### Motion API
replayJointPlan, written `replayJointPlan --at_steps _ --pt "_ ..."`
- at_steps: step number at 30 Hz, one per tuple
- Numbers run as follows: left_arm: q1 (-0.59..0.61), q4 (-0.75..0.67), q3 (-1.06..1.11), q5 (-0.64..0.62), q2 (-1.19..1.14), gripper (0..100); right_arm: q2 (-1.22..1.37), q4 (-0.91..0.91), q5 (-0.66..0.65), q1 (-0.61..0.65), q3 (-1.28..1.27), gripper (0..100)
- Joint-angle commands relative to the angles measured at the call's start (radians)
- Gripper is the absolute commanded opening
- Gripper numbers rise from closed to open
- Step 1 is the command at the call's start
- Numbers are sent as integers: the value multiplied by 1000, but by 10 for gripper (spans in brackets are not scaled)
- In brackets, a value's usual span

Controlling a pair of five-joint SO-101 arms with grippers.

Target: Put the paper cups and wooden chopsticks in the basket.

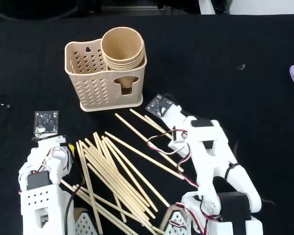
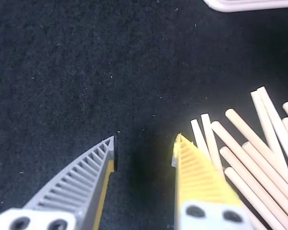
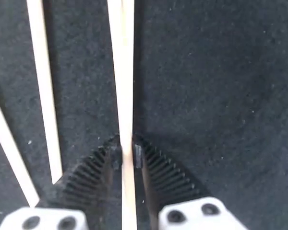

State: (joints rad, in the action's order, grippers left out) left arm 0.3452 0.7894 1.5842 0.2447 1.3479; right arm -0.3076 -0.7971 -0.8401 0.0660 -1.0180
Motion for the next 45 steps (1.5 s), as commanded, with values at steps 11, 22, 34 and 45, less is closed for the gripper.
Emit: replayJointPlan --at_steps 11,22,34,45 --pt "4 -20 -19 -6 9 202 31 5 100 92 110 149" --pt "4 -20 -19 -6 9 202 294 -48 110 103 275 131" --pt "4 -20 -19 -6 9 202 131 -270 110 71 357 10" --pt "4 -20 -21 -6 9 202 -509 -574 68 51 417 10"
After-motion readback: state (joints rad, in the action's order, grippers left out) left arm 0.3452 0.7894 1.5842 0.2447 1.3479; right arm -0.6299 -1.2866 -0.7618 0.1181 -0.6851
